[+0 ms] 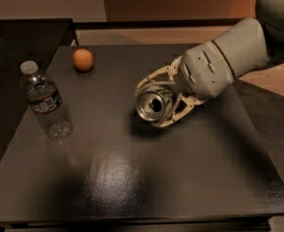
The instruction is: Place 7up can upright
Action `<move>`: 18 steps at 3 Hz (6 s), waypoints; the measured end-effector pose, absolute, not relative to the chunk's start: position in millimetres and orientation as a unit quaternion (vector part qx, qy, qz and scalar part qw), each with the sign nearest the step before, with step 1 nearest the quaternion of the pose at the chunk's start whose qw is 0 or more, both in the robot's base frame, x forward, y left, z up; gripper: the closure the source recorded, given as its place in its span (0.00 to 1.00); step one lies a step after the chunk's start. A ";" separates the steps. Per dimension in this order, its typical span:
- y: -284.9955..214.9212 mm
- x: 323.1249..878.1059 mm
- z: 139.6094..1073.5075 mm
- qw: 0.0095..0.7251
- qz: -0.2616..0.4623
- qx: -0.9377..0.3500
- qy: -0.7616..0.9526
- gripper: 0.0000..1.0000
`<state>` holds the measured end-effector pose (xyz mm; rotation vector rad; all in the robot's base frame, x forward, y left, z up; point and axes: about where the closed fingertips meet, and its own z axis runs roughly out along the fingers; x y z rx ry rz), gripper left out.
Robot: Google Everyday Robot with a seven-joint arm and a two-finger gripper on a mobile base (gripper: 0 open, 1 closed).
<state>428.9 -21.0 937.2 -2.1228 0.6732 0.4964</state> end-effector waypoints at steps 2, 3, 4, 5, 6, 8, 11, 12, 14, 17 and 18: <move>-16.5 428.4 936.1 0.408 0.222 -0.842 0.275 1.00; -11.0 428.7 935.5 0.404 0.279 -0.815 0.309 1.00; -7.7 433.5 941.1 0.398 0.325 -0.780 0.358 1.00; -11.5 434.7 950.6 0.398 0.336 -0.745 0.416 1.00; -15.8 433.6 959.8 0.405 0.337 -0.707 0.472 1.00; -19.6 436.5 951.5 0.438 0.356 -0.619 0.547 1.00; -17.6 459.3 920.5 0.498 0.384 -0.529 0.570 1.00; -18.2 465.6 911.2 0.515 0.391 -0.506 0.570 1.00; -19.5 475.3 894.0 0.541 0.409 -0.467 0.568 0.61; -17.3 477.0 888.4 0.549 0.417 -0.458 0.562 0.00; -17.2 476.9 888.5 0.549 0.417 -0.458 0.562 0.00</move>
Offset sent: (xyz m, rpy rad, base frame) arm 0.0008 0.0071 -0.0049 -0.0023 0.1472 0.0241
